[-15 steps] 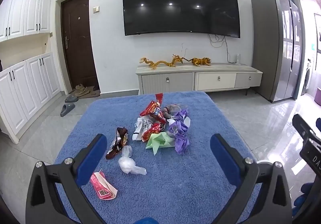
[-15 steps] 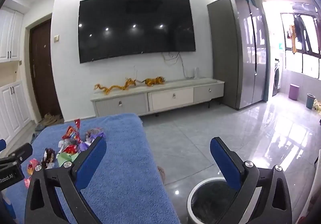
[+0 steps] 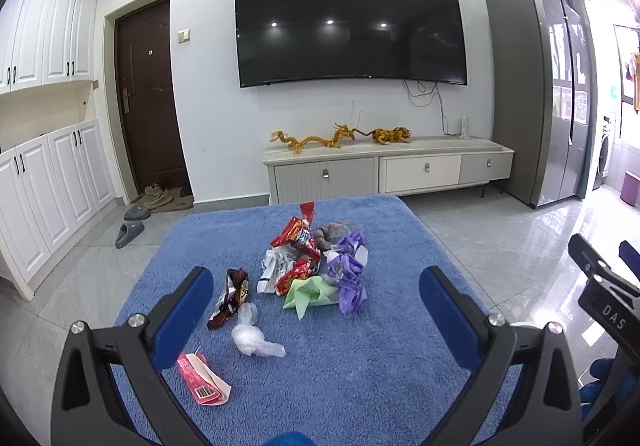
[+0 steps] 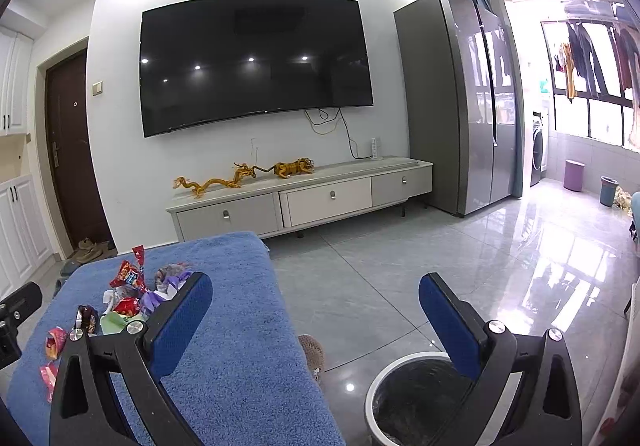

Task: Collect trash
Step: 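Move both tools toward the pile of wrappers on the blue towel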

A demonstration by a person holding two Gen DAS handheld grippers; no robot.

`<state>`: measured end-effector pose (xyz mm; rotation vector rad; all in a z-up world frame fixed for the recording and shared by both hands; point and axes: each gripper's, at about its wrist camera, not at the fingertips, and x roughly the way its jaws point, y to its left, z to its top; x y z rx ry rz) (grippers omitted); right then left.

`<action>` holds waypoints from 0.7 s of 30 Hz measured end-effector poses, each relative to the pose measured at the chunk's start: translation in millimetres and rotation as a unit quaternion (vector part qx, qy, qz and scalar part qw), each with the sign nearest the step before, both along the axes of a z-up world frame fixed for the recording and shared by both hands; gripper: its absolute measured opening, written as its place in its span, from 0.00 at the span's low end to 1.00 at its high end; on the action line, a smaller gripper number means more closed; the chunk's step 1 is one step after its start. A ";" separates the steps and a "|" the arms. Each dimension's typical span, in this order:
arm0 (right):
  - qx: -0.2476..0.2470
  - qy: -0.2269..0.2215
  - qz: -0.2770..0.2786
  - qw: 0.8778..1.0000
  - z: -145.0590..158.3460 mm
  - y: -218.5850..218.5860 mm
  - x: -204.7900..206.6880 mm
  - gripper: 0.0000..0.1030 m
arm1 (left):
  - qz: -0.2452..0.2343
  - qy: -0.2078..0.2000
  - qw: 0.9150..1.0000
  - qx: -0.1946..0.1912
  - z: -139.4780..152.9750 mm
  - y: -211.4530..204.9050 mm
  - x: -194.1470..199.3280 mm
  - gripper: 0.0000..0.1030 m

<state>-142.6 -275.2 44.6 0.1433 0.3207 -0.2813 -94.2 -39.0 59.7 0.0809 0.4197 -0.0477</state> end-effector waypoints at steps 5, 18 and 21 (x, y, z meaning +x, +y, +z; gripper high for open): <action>-0.003 0.006 -0.003 1.000 -1.4 -3.2 4.9 1.00 | -0.014 -0.001 1.000 -0.006 3.4 -1.0 1.4 1.00; -0.033 0.043 -0.012 0.998 -17.5 -7.8 27.4 1.00 | -0.062 0.045 0.996 -0.040 -18.9 -0.5 33.2 1.00; -0.028 0.049 -0.014 0.998 -22.4 -7.5 33.3 1.00 | -0.078 0.056 0.994 -0.045 -24.4 -3.1 38.7 1.00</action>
